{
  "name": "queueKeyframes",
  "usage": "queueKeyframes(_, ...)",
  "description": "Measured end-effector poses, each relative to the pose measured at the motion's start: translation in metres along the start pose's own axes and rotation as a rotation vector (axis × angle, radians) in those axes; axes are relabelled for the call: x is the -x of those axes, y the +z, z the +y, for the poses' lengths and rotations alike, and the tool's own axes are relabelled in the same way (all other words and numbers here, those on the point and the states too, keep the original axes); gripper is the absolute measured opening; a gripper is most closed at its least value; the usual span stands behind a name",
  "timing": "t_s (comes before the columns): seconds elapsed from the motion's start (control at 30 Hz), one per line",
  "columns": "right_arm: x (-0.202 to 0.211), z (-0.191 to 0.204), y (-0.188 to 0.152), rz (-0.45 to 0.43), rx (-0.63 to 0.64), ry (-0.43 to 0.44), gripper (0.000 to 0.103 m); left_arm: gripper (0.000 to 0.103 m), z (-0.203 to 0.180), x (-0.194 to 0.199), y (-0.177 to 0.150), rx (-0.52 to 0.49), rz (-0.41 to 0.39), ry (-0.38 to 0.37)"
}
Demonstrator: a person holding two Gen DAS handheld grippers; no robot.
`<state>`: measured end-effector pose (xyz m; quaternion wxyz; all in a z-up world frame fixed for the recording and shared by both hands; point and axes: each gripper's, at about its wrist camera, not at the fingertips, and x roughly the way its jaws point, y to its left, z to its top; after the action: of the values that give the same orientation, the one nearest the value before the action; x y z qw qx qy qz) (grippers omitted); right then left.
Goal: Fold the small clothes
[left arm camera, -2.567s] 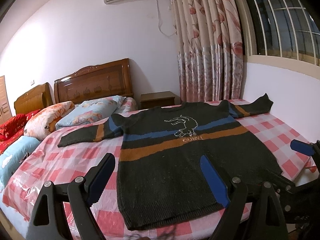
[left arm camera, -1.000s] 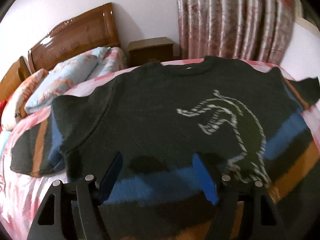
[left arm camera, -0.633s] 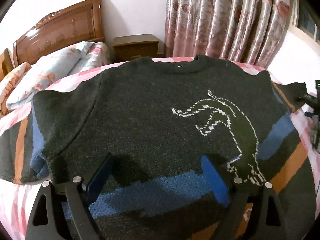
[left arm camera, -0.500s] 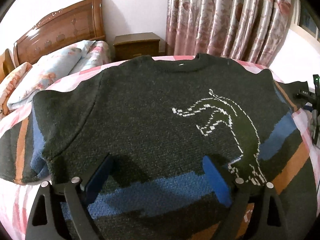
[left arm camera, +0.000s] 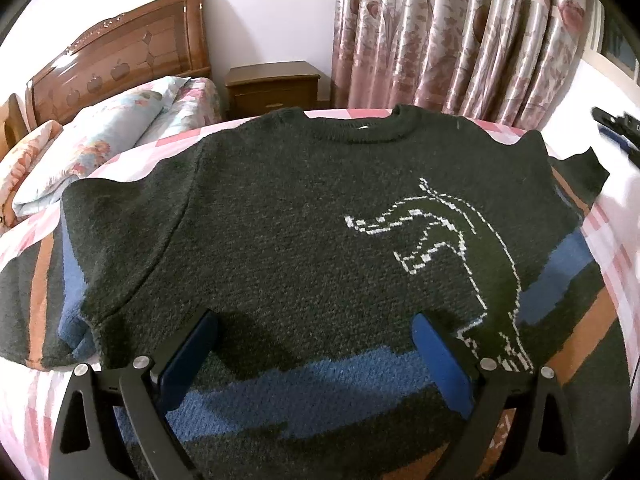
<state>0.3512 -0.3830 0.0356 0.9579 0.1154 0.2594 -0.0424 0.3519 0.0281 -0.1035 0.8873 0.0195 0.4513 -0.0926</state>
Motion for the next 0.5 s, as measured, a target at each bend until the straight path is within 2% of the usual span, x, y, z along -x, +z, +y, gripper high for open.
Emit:
queueKeyframes(0.07, 0.0, -0.01, -0.009, -0.011, -0.009, -0.109, 0.103, 0.099, 0.002, 0.002, -0.001, 0.01, -0.004, -0.001)
queueKeyframes(0.17, -0.008, -0.044, -0.025, 0.061, -0.033, -0.246, 0.103, 0.099, 0.005, 0.003, -0.001, 0.026, -0.012, -0.012)
queueKeyframes(0.23, -0.014, -0.081, -0.03, 0.098, -0.092, -0.335, 0.103, 0.099, 0.006, 0.003, 0.0, 0.033, -0.013, -0.012)
queueKeyframes(0.33, -0.024, -0.125, -0.029, 0.132, -0.163, -0.416, 0.103, 0.099, 0.004, 0.002, 0.0, 0.023, -0.009, 0.002)
queueKeyframes(0.5, -0.066, -0.158, -0.024, 0.211, -0.181, -0.451, 0.103, 0.099, 0.002, 0.001, 0.0, 0.019, -0.007, 0.007)
